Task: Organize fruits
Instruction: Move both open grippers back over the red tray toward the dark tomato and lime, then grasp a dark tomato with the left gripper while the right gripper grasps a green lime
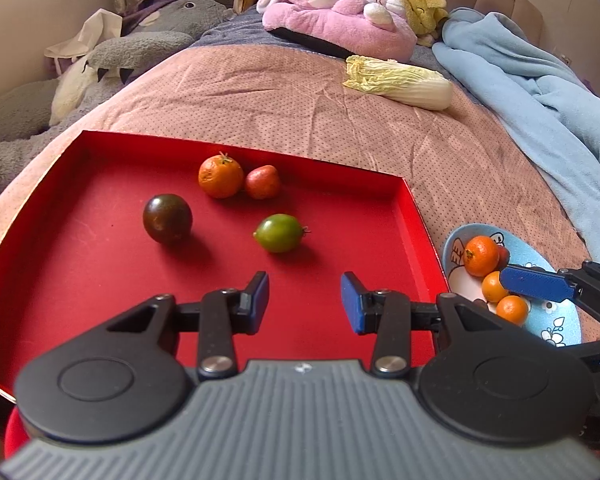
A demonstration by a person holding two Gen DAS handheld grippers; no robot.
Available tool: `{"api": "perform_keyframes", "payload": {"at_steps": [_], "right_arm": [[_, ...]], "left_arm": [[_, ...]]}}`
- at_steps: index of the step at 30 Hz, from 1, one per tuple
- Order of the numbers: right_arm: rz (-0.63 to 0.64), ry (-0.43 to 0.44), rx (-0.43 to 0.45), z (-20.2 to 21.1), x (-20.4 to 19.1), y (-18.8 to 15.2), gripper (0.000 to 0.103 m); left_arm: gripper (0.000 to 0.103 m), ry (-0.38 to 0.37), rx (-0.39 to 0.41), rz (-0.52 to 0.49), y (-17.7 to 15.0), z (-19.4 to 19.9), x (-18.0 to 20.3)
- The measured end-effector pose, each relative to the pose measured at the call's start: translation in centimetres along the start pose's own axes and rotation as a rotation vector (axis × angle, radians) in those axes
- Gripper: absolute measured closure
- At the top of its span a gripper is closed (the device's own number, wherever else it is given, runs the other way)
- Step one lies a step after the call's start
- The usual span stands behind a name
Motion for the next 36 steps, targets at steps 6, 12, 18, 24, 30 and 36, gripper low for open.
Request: {"api": "perform_keyframes", "payload": {"at_steps": [6, 12, 18, 24, 30, 36], "right_arm": [[0.035, 0.026, -0.013, -1.5, -1.9, 1.1, 0.025], [0.064, 0.05, -0.023, -3.2, -3.4, 2.0, 0.025], [0.083, 0.068, -0.037, -4.5, -4.5, 2.4, 0.025], [0.106, 0.093, -0.047, -5.8, -5.8, 2.9, 0.025], [0.131, 0.114, -0.055, -6.9, -6.8, 3.5, 0.026], [0.135, 0.121, -0.058, -8.0, -7.2, 4.1, 0.032]], "left_arm": [[0.06, 0.016, -0.004, 0.022, 0.2, -0.3, -1.7], [0.06, 0.037, -0.009, 0.051, 0.4, -0.8, -3.6], [0.06, 0.054, -0.015, 0.072, 0.4, -1.2, -5.0], [0.06, 0.079, -0.018, 0.089, 0.5, -1.6, -6.0], [0.06, 0.098, -0.018, 0.096, 0.8, -1.8, -6.9], [0.06, 0.1, -0.014, 0.106, 0.9, -1.7, -7.6]]}}
Point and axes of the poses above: each gripper's, at about its wrist camera, not at the fingertips, and z roughly against the way its jaws point, x to its right, y to its top, the point moved 9 cm from there along -z, roughly the way its jaws point, and after that the axes turned 6 degrees about -x, right-handed, at the moved point
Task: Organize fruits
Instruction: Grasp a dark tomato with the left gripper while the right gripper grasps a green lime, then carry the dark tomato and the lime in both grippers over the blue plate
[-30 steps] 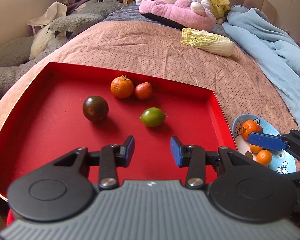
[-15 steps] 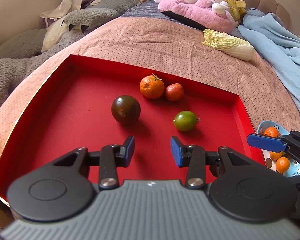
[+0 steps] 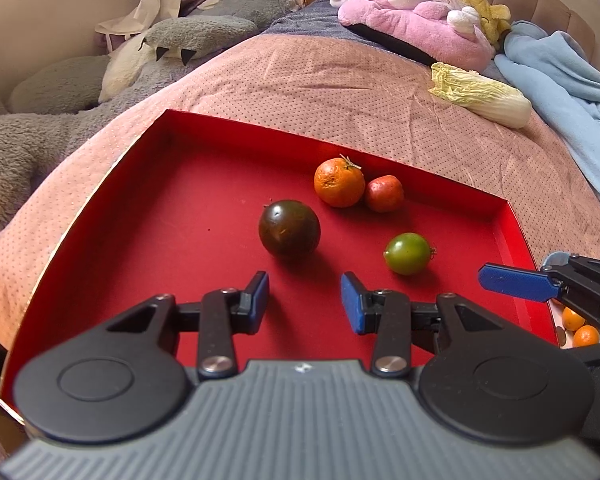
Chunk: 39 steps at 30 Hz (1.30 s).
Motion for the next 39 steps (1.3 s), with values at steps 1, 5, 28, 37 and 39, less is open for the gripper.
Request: {"api": "perform_keyframes", "payload": {"at_steps": [1, 5, 28, 37, 39], "right_arm": [[-0.001, 0.0, -0.002, -0.2, 0.1, 0.1, 0.034], [-0.01, -0.006, -0.014, -1.4, 0.5, 0.5, 0.041], [-0.006, 0.007, -0.039, -4.8, 1.0, 2.5, 0.061], [-0.037, 0.001, -0.035, -3.5, 1.5, 1.3, 0.062], [-0.045, 0.001, -0.031, -2.7, 1.6, 0.8, 0.062]], "left_arm": [[0.06, 0.0, 0.001, 0.004, 0.0, 0.0, -0.1], [0.06, 0.002, 0.003, 0.011, 0.3, 0.0, -0.5], [0.062, -0.007, -0.006, 0.02, 2.2, -1.7, 0.1], [0.066, 0.012, 0.006, 0.015, 1.9, -1.5, 0.5], [0.067, 0.012, 0.005, 0.013, 1.8, -1.4, 0.6]]}}
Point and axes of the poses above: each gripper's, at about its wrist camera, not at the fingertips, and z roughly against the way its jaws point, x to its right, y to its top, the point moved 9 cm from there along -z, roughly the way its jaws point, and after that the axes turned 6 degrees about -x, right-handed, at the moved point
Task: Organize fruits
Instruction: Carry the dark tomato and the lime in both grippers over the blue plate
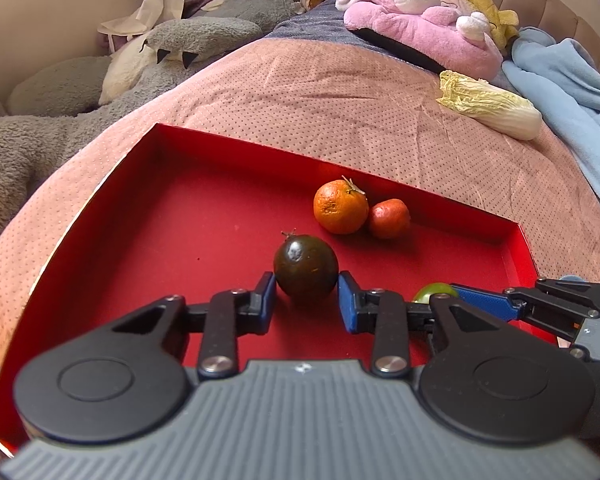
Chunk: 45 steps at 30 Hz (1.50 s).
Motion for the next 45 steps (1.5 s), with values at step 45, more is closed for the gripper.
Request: {"api": "perform_keyframes", "payload": {"at_steps": [45], "right_arm": [[-0.043, -0.013, 0.101, 9.7, 1.1, -4.9, 0.062]], "left_arm": [[0.067, 0.008, 0.051, -0.088, -2.5, 4.7, 4.7]]}}
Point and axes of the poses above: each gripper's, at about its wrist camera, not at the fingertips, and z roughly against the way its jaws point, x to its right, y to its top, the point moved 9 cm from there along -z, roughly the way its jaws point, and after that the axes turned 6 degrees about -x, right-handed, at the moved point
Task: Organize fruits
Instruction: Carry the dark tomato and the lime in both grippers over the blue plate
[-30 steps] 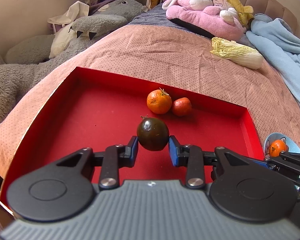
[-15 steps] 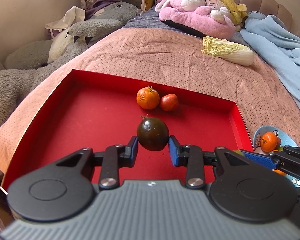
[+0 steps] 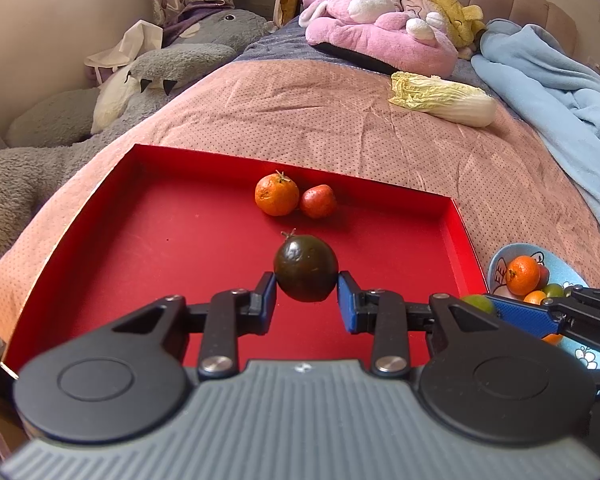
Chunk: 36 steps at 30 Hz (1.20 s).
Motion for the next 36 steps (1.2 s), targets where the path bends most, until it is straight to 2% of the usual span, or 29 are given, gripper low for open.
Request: {"api": "perform_keyframes", "payload": {"at_steps": [16, 27, 36], "right_arm": [[-0.03, -0.016, 0.023, 2.1, 1.5, -0.8, 0.062], [-0.083, -0.038, 0.059, 4.4, 3.9, -1.8, 0.062], [-0.157, -0.074, 0.091, 6.4, 7.3, -3.2, 0.062]], "left_arm": [[0.067, -0.009, 0.013, -0.035, 0.7, 0.7, 2.1], [0.067, -0.03, 0.02, -0.095, 0.9, 1.1, 5.4], [0.067, -0.054, 0.013, -0.154, 0.4, 1.2, 8.9]]}}
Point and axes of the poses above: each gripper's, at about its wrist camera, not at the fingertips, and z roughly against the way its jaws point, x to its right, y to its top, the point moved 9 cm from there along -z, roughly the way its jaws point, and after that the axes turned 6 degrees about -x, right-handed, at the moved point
